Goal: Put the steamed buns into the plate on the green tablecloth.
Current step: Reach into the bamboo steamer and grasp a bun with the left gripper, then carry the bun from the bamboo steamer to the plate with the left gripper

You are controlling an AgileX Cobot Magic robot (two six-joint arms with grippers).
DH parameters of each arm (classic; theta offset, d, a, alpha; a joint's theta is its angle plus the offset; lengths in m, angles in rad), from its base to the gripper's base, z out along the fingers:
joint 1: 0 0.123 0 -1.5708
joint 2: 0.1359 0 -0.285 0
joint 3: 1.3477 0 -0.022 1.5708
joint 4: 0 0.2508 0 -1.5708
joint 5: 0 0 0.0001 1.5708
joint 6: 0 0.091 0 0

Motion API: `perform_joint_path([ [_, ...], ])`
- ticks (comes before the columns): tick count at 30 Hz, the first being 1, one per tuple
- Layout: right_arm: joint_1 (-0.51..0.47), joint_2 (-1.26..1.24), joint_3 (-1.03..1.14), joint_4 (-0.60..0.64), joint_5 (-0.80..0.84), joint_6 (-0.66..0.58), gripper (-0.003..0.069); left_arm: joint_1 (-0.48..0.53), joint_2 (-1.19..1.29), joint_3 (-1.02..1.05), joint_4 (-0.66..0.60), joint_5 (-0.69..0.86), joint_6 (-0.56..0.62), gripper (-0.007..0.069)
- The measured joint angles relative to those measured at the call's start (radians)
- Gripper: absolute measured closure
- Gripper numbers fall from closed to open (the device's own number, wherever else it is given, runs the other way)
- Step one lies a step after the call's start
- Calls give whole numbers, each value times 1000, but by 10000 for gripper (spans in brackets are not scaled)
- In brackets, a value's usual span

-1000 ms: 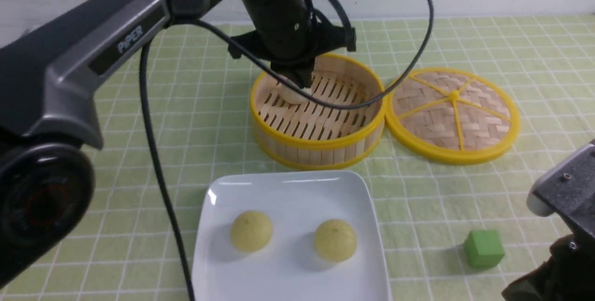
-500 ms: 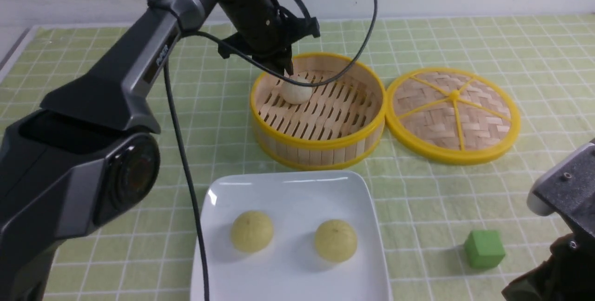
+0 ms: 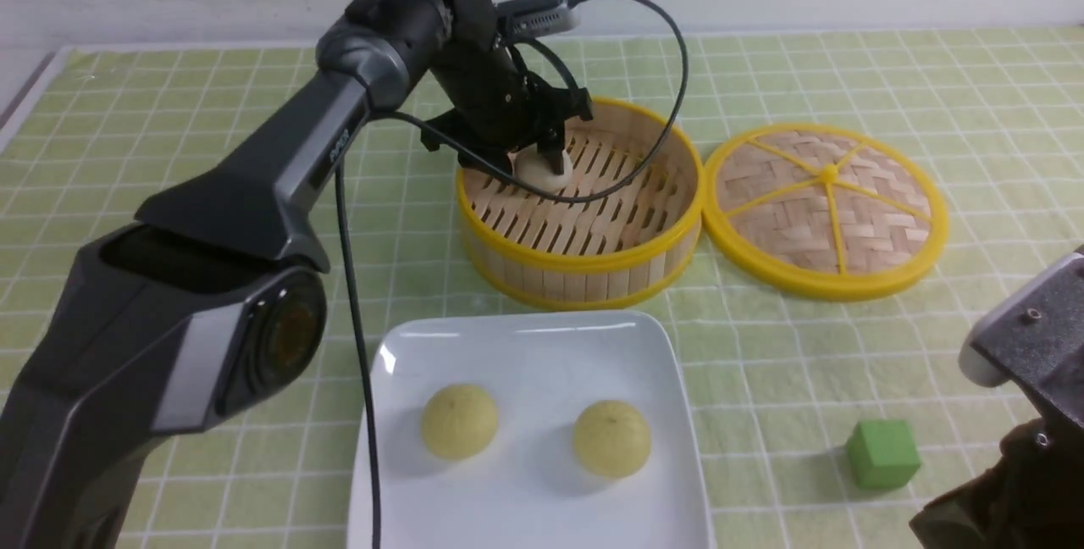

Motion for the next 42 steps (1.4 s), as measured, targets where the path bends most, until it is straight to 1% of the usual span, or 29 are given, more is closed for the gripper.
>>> perform_joint_path([
  [2, 0, 0, 0, 8, 0, 0, 568, 0, 5, -2, -5, -13, 0, 277],
  [4, 0, 0, 0, 11, -2, 0, 566, -1, 7, -5, -5, -18, -9, 366],
  [5, 0, 0, 0, 11, -2, 0, 565, -1, 7, -6, -8, -19, -27, 437],
  [6, 0, 0, 0, 11, -2, 0, 565, -1, 6, -6, -8, -19, -31, 449],
  [7, 0, 0, 0, 11, -2, 0, 562, -1, -4, -6, -12, -19, -57, 528],
  [8, 0, 0, 0, 12, -2, 0, 561, -1, -21, -6, -12, -13, -71, 564],
  [9, 0, 0, 0, 12, -2, 0, 560, -1, -34, -5, -12, -6, -76, 584],
  [10, 0, 0, 0, 12, -2, 0, 560, -1, -39, -5, -12, -4, -76, 586],
  [13, 0, 0, 0, 12, -2, 0, 559, -1, -133, 0, 27, 69, -75, 595],
  [16, 0, 0, 0, 13, -6, 0, 551, -1, -274, 3, 59, 95, -22, 595],
  [19, 0, 0, 0, 14, -7, 0, 548, -3, -368, 4, 59, 95, -6, 595],
  [20, 0, 0, 0, 14, -7, 0, 547, -12, -437, 13, 47, 95, 9, 595],
  [23, 0, 0, 0, 15, -7, 0, 544, -63, -564, 123, 24, 95, 84, 595],
  [26, 0, 0, 0, 15, -7, 0, 540, -127, -688, 323, 22, 95, 137, 595],
  [31, 0, 0, 0, 15, -7, 0, 534, -221, -882, 805, 37, 95, 163, 594],
  [32, 0, 0, 0, 15, -7, 0, 534, -226, -889, 825, 37, 95, 163, 594],
  [34, 0, 0, 0, 15, -7, 0, 531, -243, -956, 1059, 41, 94, 149, 594],
  [36, 0, 0, 0, 15, -7, 0, 528, -245, -992, 1248, 27, 63, 87, 594],
  [37, 0, 0, 0, 15, -7, 0, 528, -245, -992, 1267, 24, 63, 81, 594],
  [38, 0, 0, 0, 15, -7, 0, 526, -245, -1005, 1423, 3, -20, 38, 594],
  [40, 0, 0, 0, 15, -5, 0, 524, -245, -1010, 1561, -22, -135, -2, 594],
  [41, 0, 0, 0, 15, -4, 0, 524, -245, -1010, 1583, -29, -158, -10, 594],
  [42, 0, 0, 0, 15, -1, 0, 522, -245, -1010, 1644, -38, -234, -37, 593],
])
